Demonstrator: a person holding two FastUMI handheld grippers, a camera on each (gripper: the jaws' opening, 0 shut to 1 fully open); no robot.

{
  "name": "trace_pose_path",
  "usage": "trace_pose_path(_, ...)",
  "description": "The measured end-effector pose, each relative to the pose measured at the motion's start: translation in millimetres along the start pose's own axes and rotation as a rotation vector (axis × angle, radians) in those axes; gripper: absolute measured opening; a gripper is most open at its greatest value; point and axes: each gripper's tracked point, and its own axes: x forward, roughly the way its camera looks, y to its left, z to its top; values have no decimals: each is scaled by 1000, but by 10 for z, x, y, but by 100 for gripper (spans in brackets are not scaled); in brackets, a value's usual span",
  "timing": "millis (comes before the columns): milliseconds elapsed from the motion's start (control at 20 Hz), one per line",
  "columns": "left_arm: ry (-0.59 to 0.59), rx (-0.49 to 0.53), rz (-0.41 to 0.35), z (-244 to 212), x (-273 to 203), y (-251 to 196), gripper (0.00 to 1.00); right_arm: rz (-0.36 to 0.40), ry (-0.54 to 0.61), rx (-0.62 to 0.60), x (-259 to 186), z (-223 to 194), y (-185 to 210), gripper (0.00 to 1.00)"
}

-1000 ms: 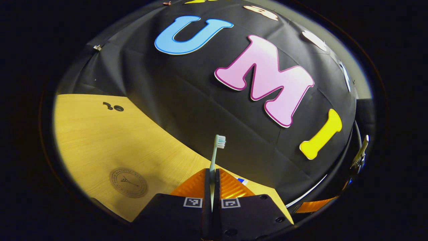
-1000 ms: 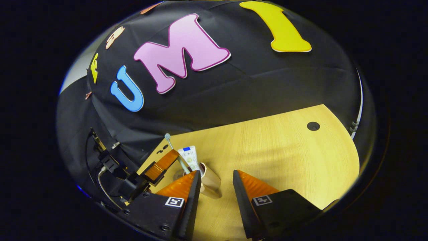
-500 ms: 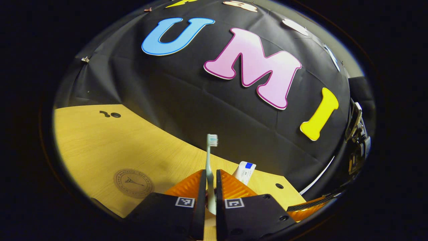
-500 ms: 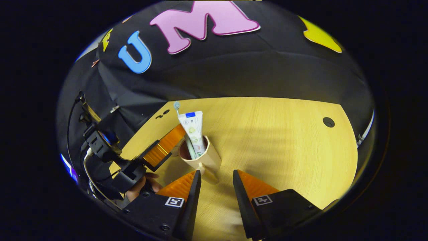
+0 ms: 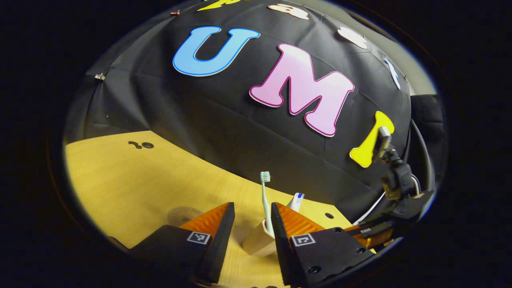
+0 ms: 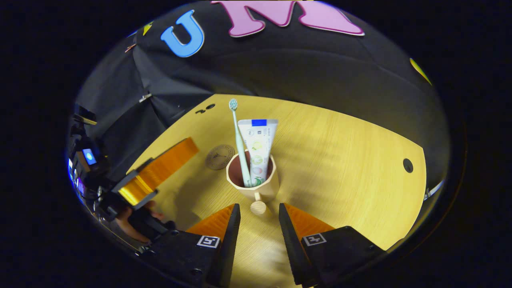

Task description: Put the toothbrush and toothpaste on the desktop into the cup, then pick up the cup and place it on the coaster on the desktop.

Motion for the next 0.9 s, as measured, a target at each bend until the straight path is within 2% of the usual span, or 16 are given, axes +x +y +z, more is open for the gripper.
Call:
trace_pose_path(250, 72, 61, 57, -11, -720, 344, 60, -46, 129, -42, 367, -120, 30, 60)
trace_pose_path(400, 95, 78, 80, -47, -992, 434, 60, -70, 183, -67, 466, -149, 49, 60)
trace_pose_path(450, 102, 75, 82, -53, -1057, 444, 60, -78, 189, -77, 496, -137, 44, 70)
trace_pose_path(500, 106, 68, 80, -60, -1096, 443, 60, -89, 189, -83, 532, -108, 25, 70)
trace_pose_path(550, 110, 56, 74, -46, -1133, 423, 60, -101, 190, -87, 551, -78, 8, 60)
trace_pose_path(800, 111, 66, 85, -43, -1221, 485, 60, -123, 235, -122, 562, -126, -37, 50)
trace_pose_path(850, 114, 74, 87, -40, -1230, 503, 60, -126, 237, -119, 533, -103, -32, 33)
trace_pose_path(900, 116, 80, 87, -37, -1228, 516, 60, -131, 240, -120, 551, -111, -45, 22)
